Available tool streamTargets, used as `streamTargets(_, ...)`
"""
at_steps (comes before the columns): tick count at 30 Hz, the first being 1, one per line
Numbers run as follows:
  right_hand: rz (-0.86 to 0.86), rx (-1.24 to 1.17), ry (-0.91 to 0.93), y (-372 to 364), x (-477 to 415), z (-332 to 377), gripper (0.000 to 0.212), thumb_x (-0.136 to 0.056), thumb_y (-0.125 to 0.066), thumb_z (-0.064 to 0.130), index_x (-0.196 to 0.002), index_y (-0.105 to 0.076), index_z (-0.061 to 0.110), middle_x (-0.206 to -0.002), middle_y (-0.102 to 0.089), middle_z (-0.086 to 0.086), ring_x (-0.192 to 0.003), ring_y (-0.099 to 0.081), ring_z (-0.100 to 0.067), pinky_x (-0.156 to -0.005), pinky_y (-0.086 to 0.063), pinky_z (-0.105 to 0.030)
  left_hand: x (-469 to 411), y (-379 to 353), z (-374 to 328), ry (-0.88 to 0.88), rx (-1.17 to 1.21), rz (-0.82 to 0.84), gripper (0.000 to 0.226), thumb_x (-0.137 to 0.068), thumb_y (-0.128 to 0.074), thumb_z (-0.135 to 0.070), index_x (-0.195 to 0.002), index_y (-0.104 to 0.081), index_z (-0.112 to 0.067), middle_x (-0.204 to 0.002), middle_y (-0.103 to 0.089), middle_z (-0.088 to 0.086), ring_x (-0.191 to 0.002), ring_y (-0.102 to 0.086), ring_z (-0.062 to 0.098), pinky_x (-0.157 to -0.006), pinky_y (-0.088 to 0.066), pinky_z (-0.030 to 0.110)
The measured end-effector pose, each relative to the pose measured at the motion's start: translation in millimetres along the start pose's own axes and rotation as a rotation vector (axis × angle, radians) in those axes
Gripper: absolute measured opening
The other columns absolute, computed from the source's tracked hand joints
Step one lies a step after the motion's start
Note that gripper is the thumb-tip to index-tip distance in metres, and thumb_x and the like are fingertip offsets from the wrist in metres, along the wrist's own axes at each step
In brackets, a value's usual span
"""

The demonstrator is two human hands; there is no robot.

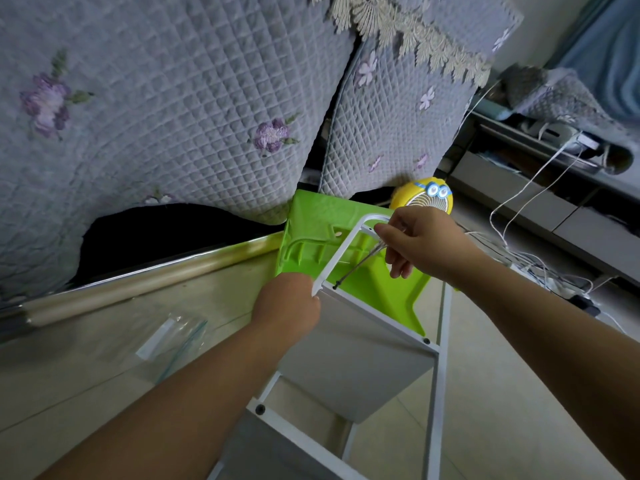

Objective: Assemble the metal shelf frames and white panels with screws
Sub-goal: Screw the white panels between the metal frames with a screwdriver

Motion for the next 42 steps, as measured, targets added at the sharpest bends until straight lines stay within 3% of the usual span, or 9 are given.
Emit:
streamTargets(3, 0.026, 0.171, 0.017, -0.1, -4.7, 8.2, 0.033, -0.095, -0.048, 0.024, -0.063, -0.042, 0.016, -0.052, -0.056, 0.000, -0.030, -0.047, -0.003, -0.038, -0.039, -0.012, 0.8, -0.8, 0.3, 0.001, -0.035, 0.004, 0.026, -0.092, -0.044, -0.020, -0.091, -0.055, 0.003, -0.098, -0.060, 0.018, -0.093, -0.056, 0.032, -0.064, -0.031, 0.030)
streamTargets(10, 0.139, 0.560, 0.174, 0.5, -11.7, 35.8, 0.022, -0.094, -0.040, 0.019, -0.074, -0.043, 0.009, -0.083, -0.049, -0.012, -0.083, -0.048, -0.024, -0.073, -0.038, -0.034, 1.8, 0.6, -3.4, -0.022, -0.061, 0.004, 0.027, -0.093, -0.043, -0.021, -0.092, -0.054, 0.004, -0.098, -0.059, 0.019, -0.094, -0.055, 0.032, -0.064, -0.031, 0.030)
streamTargets(18, 0.211, 0.720, 0.341, 4.5, -9.5, 40.3, 0.023, -0.093, -0.043, 0.012, -0.091, -0.060, -0.003, -0.089, -0.062, -0.021, -0.085, -0.055, -0.033, -0.072, -0.035, -0.035, 3.3, 0.7, -0.3, -0.030, 0.023, 0.006, 0.026, -0.092, -0.045, -0.020, -0.072, -0.045, -0.005, -0.062, -0.037, 0.004, -0.080, -0.050, 0.029, -0.061, -0.026, 0.029)
streamTargets(23, 0.227, 0.894, 0.337, -0.8, -13.9, 44.9, 0.042, -0.098, -0.037, 0.025, -0.059, -0.023, 0.019, -0.091, -0.058, -0.023, -0.076, -0.045, -0.029, -0.066, -0.028, -0.030, 1.9, -0.8, 1.7, -0.032, 0.027, -0.002, 0.042, -0.091, -0.046, -0.019, -0.056, -0.023, -0.014, -0.057, -0.028, 0.000, -0.067, -0.036, 0.022, -0.057, -0.022, 0.028)
streamTargets(26, 0.241, 0.914, 0.255, -2.9, -13.7, 49.9, 0.044, -0.100, -0.033, 0.028, -0.059, -0.027, 0.014, -0.086, -0.056, -0.019, -0.085, -0.049, -0.031, -0.066, -0.026, -0.028, 1.2, -2.4, 2.9, -0.034, 0.050, -0.008, 0.041, -0.090, -0.047, -0.018, -0.056, -0.024, -0.013, -0.057, -0.028, 0.001, -0.066, -0.036, 0.023, -0.055, -0.021, 0.028)
streamTargets(29, 0.240, 0.937, 0.186, -3.1, -14.8, 55.6, 0.040, -0.101, -0.030, 0.024, -0.085, -0.056, -0.002, -0.104, -0.058, -0.019, -0.104, -0.052, -0.031, -0.076, -0.033, -0.031, 0.9, -3.6, 3.4, -0.036, 0.065, -0.012, 0.041, -0.090, -0.047, -0.017, -0.056, -0.025, -0.013, -0.056, -0.029, 0.001, -0.066, -0.037, 0.024, -0.055, -0.020, 0.029)
streamTargets(34, 0.283, 1.101, 0.176, -6.3, -14.5, 61.7, 0.035, -0.100, -0.029, 0.017, -0.112, -0.055, -0.004, -0.104, -0.058, -0.018, -0.105, -0.054, -0.030, -0.070, -0.039, -0.032, 0.9, -4.0, 2.8, -0.039, 0.073, -0.015, 0.042, -0.089, -0.048, -0.017, -0.055, -0.025, -0.014, -0.055, -0.029, 0.001, -0.065, -0.037, 0.025, -0.055, -0.021, 0.029)
streamTargets(39, 0.413, 1.160, 0.303, -10.8, -6.6, 55.1, 0.036, -0.099, -0.033, 0.016, -0.064, -0.024, 0.012, -0.087, -0.049, -0.015, -0.091, -0.054, -0.033, -0.056, -0.027, -0.030, 0.4, -4.9, 4.8, -0.037, 0.070, -0.009, 0.041, -0.090, -0.048, -0.018, -0.055, -0.025, -0.013, -0.056, -0.029, 0.001, -0.065, -0.037, 0.025, -0.056, -0.022, 0.028)
streamTargets(42, 0.403, 1.175, 0.330, -6.5, -7.2, 50.5, 0.010, -0.098, -0.039, 0.017, -0.094, -0.042, 0.008, -0.107, -0.054, -0.016, -0.097, -0.055, -0.032, -0.068, -0.037, -0.032, 0.6, -5.2, 5.0, -0.044, 0.080, -0.017, 0.040, -0.089, -0.048, -0.017, -0.055, -0.026, -0.013, -0.056, -0.030, 0.001, -0.065, -0.038, 0.025, -0.054, -0.021, 0.029)
Point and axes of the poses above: each hand's wrist, its own x-axis away from the middle knuckle, its own y-axis out of the back of the hand, z = x × y, the point moved 4 cm from there along -x, towards the middle knuckle
